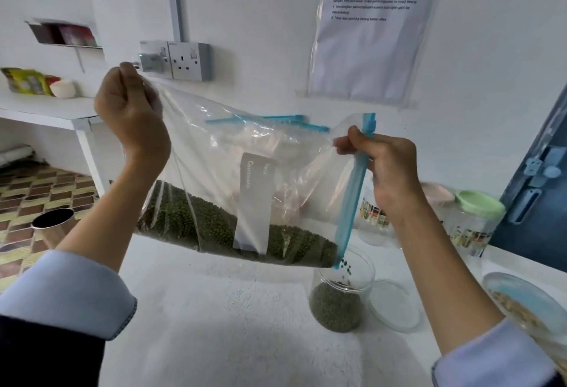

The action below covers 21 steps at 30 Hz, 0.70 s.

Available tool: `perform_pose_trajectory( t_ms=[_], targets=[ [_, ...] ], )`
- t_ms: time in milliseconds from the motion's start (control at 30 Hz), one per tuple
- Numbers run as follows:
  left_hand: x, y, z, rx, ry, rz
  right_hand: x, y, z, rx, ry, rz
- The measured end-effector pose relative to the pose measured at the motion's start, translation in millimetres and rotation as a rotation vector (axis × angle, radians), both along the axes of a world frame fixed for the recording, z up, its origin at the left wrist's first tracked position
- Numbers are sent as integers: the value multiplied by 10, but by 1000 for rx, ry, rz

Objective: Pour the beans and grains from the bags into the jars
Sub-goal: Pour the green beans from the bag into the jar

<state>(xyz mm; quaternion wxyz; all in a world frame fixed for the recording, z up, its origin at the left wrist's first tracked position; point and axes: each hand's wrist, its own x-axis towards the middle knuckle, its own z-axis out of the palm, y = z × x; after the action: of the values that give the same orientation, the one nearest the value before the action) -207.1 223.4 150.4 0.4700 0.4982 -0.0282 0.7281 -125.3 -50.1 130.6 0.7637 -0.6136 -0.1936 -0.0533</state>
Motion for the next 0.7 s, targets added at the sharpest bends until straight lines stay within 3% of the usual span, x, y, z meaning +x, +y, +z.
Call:
perform_pose_trajectory(
  t_ms=[300, 700],
  targets=[
    [-31, 73, -37, -34, -23, -20, 21, 41, -15, 83, 20, -119],
    [3, -28, 39, 14, -54, -25, 109, 41, -23, 61, -1, -118]
  ],
)
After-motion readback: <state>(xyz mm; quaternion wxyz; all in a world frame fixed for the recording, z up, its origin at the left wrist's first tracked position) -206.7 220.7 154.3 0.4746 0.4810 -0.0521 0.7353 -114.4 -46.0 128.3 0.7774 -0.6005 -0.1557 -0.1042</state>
